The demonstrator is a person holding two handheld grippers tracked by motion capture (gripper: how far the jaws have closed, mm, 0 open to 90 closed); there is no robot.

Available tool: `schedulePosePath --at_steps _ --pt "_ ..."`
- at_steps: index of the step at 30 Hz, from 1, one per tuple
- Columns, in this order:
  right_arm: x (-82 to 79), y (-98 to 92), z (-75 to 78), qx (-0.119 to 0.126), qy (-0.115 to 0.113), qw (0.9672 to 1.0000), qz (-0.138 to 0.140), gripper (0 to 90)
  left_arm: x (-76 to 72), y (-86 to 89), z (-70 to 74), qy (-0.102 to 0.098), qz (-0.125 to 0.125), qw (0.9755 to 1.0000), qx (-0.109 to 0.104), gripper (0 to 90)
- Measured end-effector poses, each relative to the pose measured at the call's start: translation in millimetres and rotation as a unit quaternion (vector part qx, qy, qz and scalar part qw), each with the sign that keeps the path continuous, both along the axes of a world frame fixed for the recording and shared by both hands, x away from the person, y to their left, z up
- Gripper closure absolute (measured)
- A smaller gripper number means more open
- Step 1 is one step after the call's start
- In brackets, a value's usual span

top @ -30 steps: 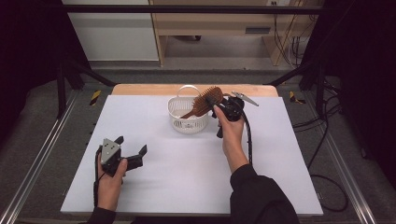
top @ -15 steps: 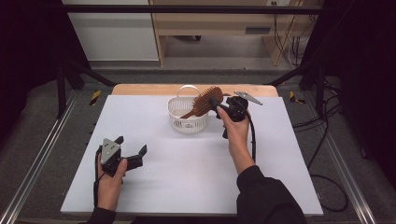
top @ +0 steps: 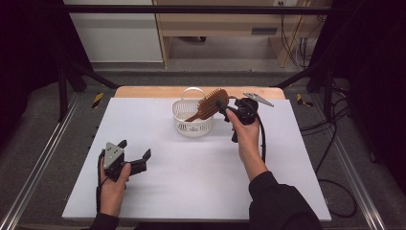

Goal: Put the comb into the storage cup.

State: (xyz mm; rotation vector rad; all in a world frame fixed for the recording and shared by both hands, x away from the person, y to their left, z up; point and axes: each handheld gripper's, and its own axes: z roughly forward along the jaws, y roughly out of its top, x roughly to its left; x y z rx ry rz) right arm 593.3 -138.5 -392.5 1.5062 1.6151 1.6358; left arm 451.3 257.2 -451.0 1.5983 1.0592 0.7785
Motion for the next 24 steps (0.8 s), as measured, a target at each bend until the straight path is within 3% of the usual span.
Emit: schedulePosePath --at_steps 17,24 --pt "-5.7 -8.5 9.6 -0.016 -0.017 0.9997 -0.005 9.9 0.2 0.6 0.0 0.0 0.001 1.0 0.0 2.5" --pt "-9.5 -12.3 14.3 -0.04 -0.03 0.9987 -0.007 9.6 0.3 0.7 0.1 0.0 0.001 1.0 -0.001 2.5"
